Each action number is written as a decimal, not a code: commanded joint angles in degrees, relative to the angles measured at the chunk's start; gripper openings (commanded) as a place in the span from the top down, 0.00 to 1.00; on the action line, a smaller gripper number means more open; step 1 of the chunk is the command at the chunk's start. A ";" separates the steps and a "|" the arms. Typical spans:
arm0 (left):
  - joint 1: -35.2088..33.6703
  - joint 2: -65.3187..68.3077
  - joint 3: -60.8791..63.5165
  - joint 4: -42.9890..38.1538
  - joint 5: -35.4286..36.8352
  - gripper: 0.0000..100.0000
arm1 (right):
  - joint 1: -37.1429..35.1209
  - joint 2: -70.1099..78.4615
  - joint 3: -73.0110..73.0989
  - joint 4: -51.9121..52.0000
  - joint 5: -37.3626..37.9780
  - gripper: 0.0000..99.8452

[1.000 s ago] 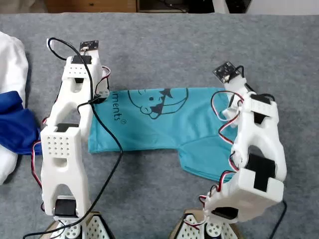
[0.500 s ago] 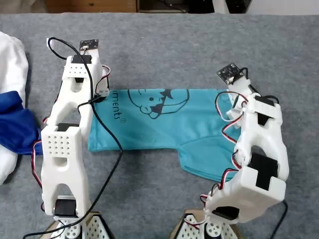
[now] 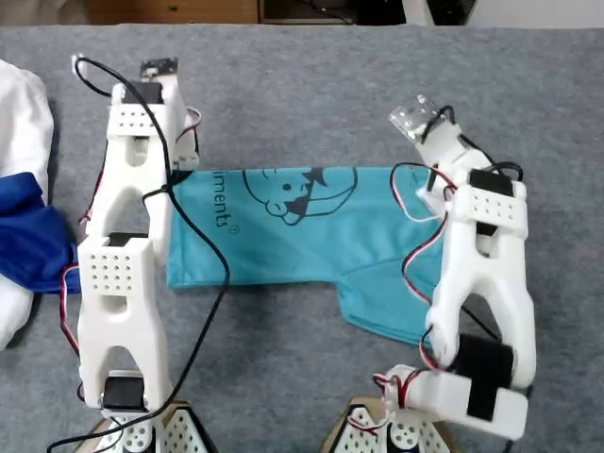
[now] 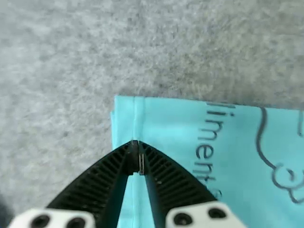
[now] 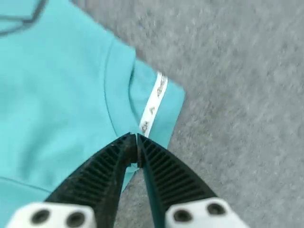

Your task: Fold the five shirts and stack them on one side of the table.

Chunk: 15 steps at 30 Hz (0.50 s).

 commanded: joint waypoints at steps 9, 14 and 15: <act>1.23 -16.75 10.90 6.15 -5.19 0.98 | 0.57 -11.21 1.71 13.80 6.24 0.98; 1.76 -32.40 25.32 5.36 -5.19 0.98 | 3.38 -21.49 11.65 14.07 14.15 0.98; 1.76 -35.56 28.13 4.66 -5.27 0.98 | 3.82 -23.87 13.93 14.24 15.47 0.98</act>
